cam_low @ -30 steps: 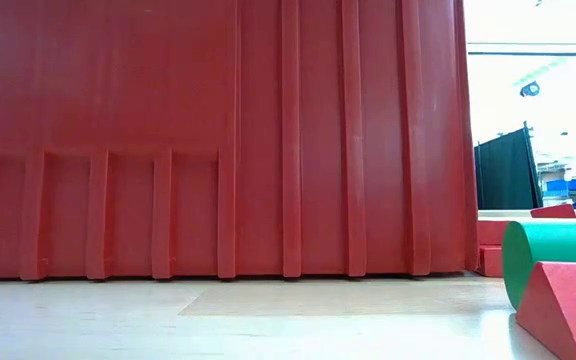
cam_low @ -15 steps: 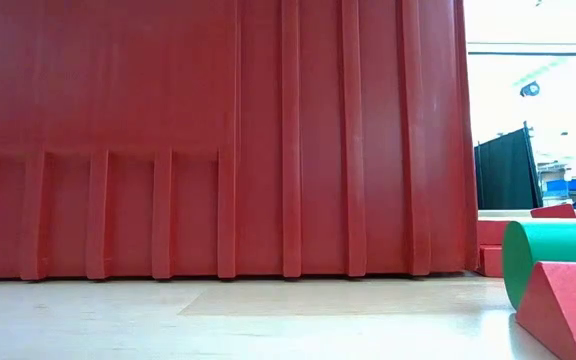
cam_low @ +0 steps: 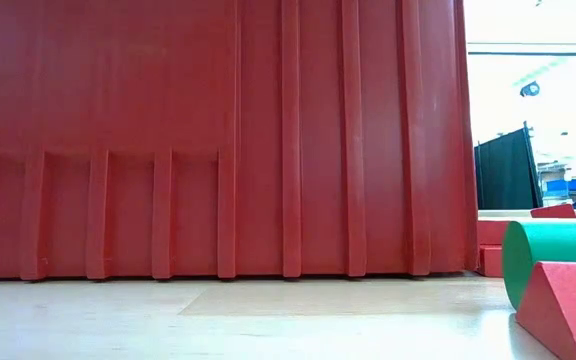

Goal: Sort blocks

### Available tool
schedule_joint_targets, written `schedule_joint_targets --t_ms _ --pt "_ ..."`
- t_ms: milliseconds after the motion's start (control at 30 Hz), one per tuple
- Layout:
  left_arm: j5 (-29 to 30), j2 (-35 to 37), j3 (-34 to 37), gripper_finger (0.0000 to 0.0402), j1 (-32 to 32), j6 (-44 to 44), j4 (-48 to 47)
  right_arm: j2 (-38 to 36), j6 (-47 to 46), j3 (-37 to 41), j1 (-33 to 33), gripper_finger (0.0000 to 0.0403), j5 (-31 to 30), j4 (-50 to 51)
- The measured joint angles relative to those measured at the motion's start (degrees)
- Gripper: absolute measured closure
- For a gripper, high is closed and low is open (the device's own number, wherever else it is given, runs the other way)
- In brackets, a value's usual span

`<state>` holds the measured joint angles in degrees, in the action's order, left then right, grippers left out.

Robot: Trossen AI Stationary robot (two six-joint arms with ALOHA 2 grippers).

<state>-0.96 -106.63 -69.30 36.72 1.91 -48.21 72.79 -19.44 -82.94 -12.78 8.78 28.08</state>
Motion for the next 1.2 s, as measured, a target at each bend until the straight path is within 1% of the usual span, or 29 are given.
schedule_joint_targets --t_ms 133,367,433,533,667,733,867,967,1200 --pt "-3.3 0.0 0.0 0.0129 -1.3 -1.2 -0.3 0.0 0.2 0.0 -0.1 0.0331 0.0 0.0" --pt "-12.0 0.0 0.0 0.0129 -5.3 -3.9 -1.3 0.0 0.0 0.0 -0.3 0.0343 0.0 0.0" --pt "-13.6 0.0 0.0 0.0129 -6.6 -4.6 -1.8 0.0 0.0 0.0 -0.3 0.0345 0.0 0.0" --pt "-13.2 0.0 0.0 0.0129 -8.4 -6.0 -2.1 0.0 0.0 0.0 -0.3 0.0345 0.0 0.0" --pt "-10.1 0.2 0.0 0.0129 -9.6 -4.6 -1.9 0.0 0.0 0.0 -0.3 0.0338 0.0 0.0" --pt "-10.0 0.4 0.0 0.0129 -9.6 -0.3 -1.9 0.0 0.0 0.0 -0.3 0.0334 0.0 0.0" --pt "-10.0 0.5 0.0 0.0129 -9.6 17.5 -1.9 0.0 0.0 0.0 -0.3 0.0329 0.0 0.0" --pt "-10.0 0.5 0.0 0.0129 -9.6 27.5 -1.8 0.0 0.0 0.0 -0.3 0.0328 0.0 0.0" --pt "-9.9 0.5 0.0 0.0129 -10.2 41.0 -0.9 0.0 0.5 0.0 -0.3 0.0339 0.0 0.0"
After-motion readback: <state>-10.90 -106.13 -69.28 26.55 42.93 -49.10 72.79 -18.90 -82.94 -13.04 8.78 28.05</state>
